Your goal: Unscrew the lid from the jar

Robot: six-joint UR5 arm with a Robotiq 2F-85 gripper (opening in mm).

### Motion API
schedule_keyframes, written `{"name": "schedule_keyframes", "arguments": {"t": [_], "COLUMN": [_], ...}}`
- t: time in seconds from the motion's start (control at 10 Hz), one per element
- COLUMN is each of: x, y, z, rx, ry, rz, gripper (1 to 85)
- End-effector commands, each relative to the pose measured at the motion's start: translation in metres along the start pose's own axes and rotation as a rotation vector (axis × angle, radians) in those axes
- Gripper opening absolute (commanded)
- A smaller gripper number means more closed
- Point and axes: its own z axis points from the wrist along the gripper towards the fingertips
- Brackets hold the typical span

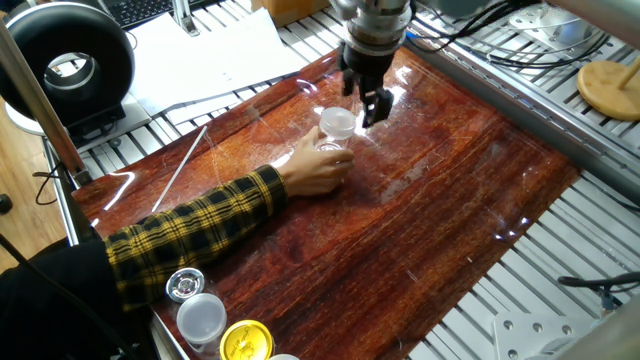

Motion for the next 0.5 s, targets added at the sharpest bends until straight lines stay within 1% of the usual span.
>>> {"name": "schedule_keyframes", "arguments": {"t": [0.0, 0.1, 0.2, 0.3, 0.4], "x": [-0.009, -0.016, -0.027, -0.036, -0.041], "y": [0.027, 0.028, 0.03, 0.03, 0.028], "z": [0.0, 0.002, 0.003, 0.004, 0.007], "rx": [-0.14, -0.166, -0.198, -0.222, -0.234], "ry": [-0.008, -0.016, -0.039, -0.053, -0.056], "rz": [0.586, 0.675, 0.761, 0.828, 0.874], "gripper": [70.7, 71.0, 72.7, 73.0, 73.0]}}
